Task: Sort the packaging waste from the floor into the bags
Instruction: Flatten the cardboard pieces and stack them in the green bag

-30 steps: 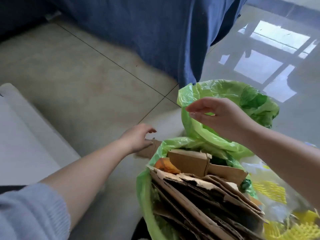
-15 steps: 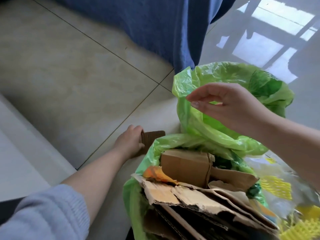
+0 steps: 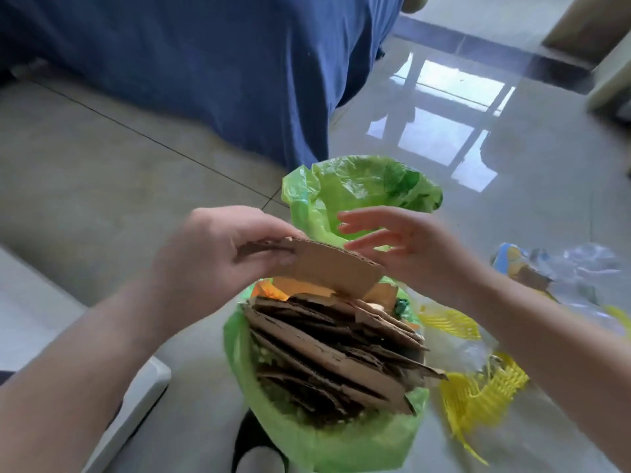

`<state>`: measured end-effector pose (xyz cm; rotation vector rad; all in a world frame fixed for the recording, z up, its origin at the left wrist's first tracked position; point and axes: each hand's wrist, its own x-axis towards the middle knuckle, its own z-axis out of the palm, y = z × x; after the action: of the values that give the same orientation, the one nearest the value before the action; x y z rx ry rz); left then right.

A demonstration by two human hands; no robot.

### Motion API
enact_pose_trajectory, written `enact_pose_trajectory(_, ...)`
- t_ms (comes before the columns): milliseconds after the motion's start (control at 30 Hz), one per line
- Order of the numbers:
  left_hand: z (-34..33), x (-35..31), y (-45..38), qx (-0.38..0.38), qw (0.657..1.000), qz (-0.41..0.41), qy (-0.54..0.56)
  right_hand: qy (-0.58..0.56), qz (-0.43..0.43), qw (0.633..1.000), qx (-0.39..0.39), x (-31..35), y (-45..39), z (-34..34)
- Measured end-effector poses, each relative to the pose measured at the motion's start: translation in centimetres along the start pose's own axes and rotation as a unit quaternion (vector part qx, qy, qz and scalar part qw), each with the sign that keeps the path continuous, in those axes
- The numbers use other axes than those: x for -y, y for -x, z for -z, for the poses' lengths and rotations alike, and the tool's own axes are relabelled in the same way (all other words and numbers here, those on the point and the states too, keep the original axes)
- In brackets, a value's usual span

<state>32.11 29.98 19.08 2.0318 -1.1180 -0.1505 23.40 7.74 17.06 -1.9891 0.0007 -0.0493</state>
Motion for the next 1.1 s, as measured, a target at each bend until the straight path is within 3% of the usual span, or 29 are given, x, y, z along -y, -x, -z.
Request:
enact_pose_trajectory(133,-0.9,-0.1,-0.5,0.055,0.994,-0.037,-0.091,0.137,0.009,0.990,-0.015,0.5,1.9,-0.8)
enact_pose_trajectory(267,-1.7,0.3,-1.2,0.050,0.987,-0.016,-0.154,0.003,-0.042,0.999,-0.021,0.5,3.4,-0.7)
enact_pose_trajectory(333,-2.3,0.5,-1.5,0.065,0.983,-0.013,-0.170,0.049,-0.037,0.998,-0.008,0.2,3.8,-0.6)
enact_pose_trajectory(433,-2.4,1.1,-1.5,0.111,0.987,-0.008,-0.120,0.208,-0.004,0.977,-0.042,0.0,3.6,-0.2)
enact_pose_trajectory(533,-1.8,1.7,-1.2,0.129,0.987,-0.015,-0.091,0.338,0.088,0.934,-0.076,0.8,3.0,0.0)
enact_pose_trajectory(667,-0.4,1.1,-1.3,0.092,0.984,-0.071,-0.133,0.352,0.158,0.916,-0.112,2.1,2.4,1.0)
enact_pose_trajectory(767,-0.7,0.7,-1.8,0.091,0.977,-0.073,-0.178,0.389,0.157,0.905,-0.070,1.4,1.9,1.4)
enact_pose_trajectory(900,-3.0,1.3,-1.9,0.228,0.942,-0.023,-0.247,0.422,0.123,0.898,0.015,-0.9,2.2,0.6)
enact_pose_trajectory(1000,-3.4,1.7,-2.4,0.264,0.941,0.022,-0.211,0.408,0.102,0.907,0.014,-1.9,2.2,0.8)
enact_pose_trajectory(1100,-3.4,1.5,-2.9,0.258,0.960,0.078,-0.070,0.416,0.101,0.904,0.017,-2.3,1.7,0.9)
